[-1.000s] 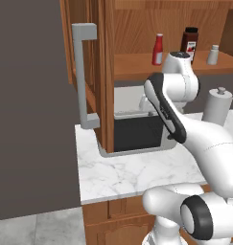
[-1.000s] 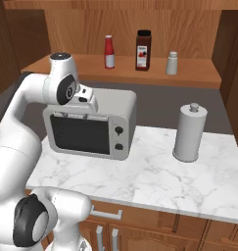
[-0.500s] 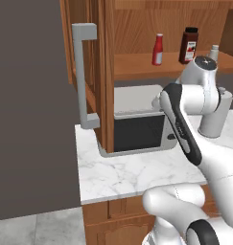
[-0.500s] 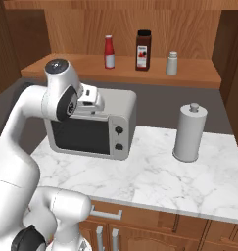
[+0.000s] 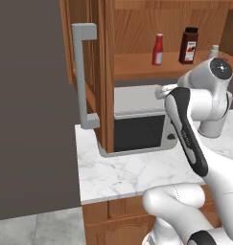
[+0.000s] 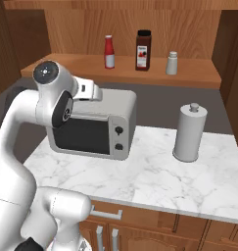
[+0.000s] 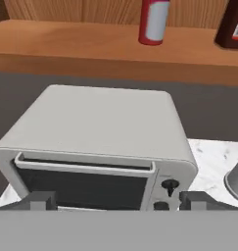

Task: Collect the paprika, ketchup, and shaker from the cabinet and place them next to the stove.

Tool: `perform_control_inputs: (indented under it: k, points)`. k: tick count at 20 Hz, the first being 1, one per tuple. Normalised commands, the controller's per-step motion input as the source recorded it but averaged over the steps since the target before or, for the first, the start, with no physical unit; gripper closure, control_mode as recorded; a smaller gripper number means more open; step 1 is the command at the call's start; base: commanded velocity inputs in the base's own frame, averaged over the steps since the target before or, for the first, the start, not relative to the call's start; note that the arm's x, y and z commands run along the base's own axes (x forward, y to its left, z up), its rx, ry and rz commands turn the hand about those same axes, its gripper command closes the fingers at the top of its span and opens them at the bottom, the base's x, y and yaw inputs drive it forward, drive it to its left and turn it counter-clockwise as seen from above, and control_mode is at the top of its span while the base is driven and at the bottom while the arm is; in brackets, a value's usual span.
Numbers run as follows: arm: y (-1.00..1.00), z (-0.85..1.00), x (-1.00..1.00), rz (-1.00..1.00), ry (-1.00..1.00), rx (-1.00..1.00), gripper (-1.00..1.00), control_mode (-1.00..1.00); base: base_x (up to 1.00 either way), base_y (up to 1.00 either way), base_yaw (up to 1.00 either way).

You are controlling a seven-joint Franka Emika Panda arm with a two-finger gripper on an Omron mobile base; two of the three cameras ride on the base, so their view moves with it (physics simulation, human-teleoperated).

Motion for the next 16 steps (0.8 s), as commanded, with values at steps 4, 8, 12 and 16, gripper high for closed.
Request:
perform_control_inputs:
  k: [4, 8, 12, 16]
  points:
    - [-0.01, 0.84, 0.0, 0.0, -0.03, 0.05, -1.0, -1.0, 0.0, 0.0, 0.0]
    - [0.0, 0.82, 0.0, -0.02, -0.06, 0.02, -1.0, -1.0, 0.0, 0.0, 0.0]
    - [0.0, 0.54, 0.0, -0.04, -0.19, 0.01, -1.0, -1.0, 0.0, 0.0, 0.0]
    - [0.0, 0.19, 0.0, -0.06, -0.31, 0.02, -1.0, -1.0, 0.0, 0.0, 0.0]
